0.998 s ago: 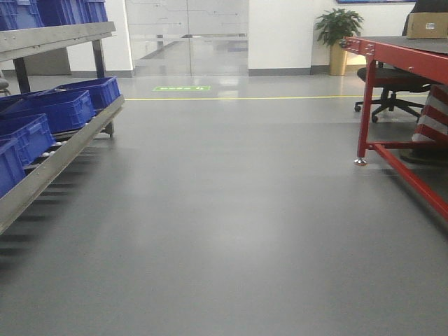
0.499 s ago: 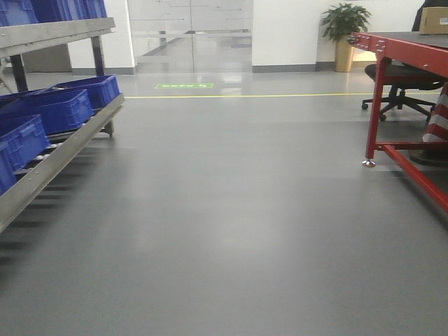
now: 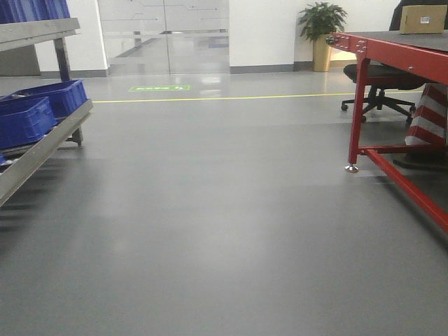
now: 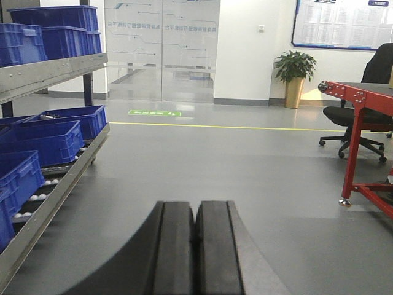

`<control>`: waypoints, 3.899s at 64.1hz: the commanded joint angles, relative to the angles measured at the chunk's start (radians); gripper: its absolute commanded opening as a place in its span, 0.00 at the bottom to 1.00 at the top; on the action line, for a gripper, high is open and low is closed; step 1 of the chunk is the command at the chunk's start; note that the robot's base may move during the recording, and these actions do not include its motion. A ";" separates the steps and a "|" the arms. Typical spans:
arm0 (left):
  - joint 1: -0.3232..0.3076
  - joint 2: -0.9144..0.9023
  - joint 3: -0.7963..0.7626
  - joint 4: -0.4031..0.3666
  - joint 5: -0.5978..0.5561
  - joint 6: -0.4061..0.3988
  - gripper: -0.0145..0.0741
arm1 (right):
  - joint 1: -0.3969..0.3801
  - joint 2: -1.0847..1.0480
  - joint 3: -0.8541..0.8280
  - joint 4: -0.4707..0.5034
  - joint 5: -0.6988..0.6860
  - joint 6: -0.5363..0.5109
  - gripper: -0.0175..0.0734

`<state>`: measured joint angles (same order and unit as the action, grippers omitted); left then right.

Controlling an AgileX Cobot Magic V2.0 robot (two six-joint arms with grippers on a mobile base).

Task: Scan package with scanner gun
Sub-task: 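Drive the base forward along the aisle past the blue crates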

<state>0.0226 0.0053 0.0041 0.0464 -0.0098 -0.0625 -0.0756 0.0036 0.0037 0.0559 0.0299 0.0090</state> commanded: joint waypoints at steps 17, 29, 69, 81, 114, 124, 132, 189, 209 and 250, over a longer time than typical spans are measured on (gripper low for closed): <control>-0.005 -0.005 -0.004 0.003 -0.013 -0.001 0.04 | -0.005 -0.004 -0.004 -0.006 -0.022 -0.002 0.01; -0.005 -0.005 -0.004 0.003 -0.013 -0.001 0.04 | -0.005 -0.004 -0.004 -0.006 -0.022 -0.002 0.01; -0.005 -0.005 -0.004 0.003 -0.013 -0.001 0.04 | -0.005 -0.004 -0.004 -0.006 -0.022 -0.002 0.01; -0.005 -0.005 -0.004 0.003 -0.015 -0.001 0.04 | -0.005 -0.004 -0.004 -0.006 -0.022 -0.002 0.01; -0.005 -0.005 -0.004 0.003 -0.015 -0.001 0.04 | -0.005 -0.004 -0.004 -0.006 -0.022 -0.002 0.01; -0.005 -0.005 -0.004 0.003 -0.015 -0.001 0.04 | -0.005 -0.004 -0.004 -0.006 -0.022 -0.002 0.01; -0.005 -0.005 -0.004 0.003 -0.015 -0.001 0.04 | -0.005 -0.004 -0.004 -0.006 -0.022 -0.002 0.01; -0.005 -0.005 -0.004 0.003 -0.015 -0.001 0.04 | -0.005 -0.004 -0.004 -0.006 -0.022 -0.002 0.01; -0.005 -0.005 -0.004 0.003 -0.015 -0.001 0.04 | -0.005 -0.004 -0.004 -0.006 -0.022 -0.002 0.01; -0.005 -0.005 -0.004 0.003 -0.015 -0.001 0.04 | -0.005 -0.004 -0.004 -0.006 -0.022 -0.002 0.01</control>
<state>0.0226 0.0044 0.0041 0.0464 -0.0098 -0.0625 -0.0773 0.0036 0.0037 0.0559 0.0299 0.0090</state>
